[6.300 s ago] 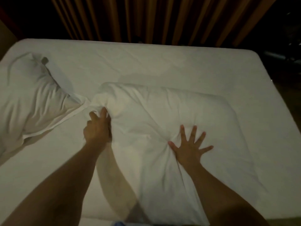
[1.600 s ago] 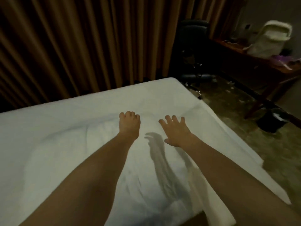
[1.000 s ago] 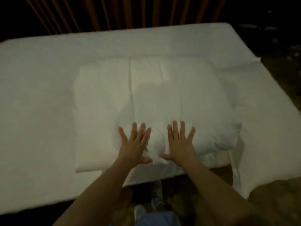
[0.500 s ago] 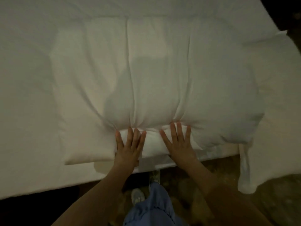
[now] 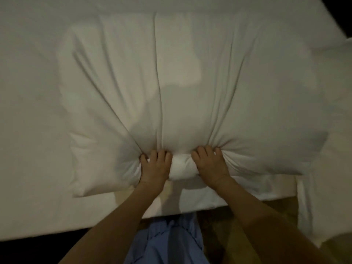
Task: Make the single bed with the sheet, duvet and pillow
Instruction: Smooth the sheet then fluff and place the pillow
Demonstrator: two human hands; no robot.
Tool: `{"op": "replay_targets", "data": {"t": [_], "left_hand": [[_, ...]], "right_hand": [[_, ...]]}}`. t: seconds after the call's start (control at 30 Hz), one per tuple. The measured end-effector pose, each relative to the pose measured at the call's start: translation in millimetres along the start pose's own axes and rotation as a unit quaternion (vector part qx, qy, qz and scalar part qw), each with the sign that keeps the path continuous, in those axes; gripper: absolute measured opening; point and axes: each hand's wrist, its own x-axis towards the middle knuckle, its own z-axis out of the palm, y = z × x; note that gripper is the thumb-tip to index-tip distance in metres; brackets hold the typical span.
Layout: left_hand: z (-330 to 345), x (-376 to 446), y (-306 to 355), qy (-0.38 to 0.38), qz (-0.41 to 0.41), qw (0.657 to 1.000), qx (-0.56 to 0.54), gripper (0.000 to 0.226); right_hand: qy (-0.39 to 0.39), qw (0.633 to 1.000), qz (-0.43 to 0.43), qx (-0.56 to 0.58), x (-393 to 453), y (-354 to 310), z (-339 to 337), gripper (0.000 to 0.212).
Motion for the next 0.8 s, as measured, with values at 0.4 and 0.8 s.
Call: {"op": "replay_targets", "data": {"t": [0.4, 0.8], "left_hand": [[-350.3, 142.5, -124.1, -0.002, -0.078, 0.997, -0.026, 0.027], [-375.3, 138.3, -286.2, -0.051, -0.191, 0.979, -0.049, 0.027]], "right_hand": [[-0.062, 0.997, -0.042, 0.001, 238.8, 148.2, -282.7, 0.056], [-0.116, 0.986, -0.122, 0.004, 401.3, 58.2, -331.8, 0.049]]}}
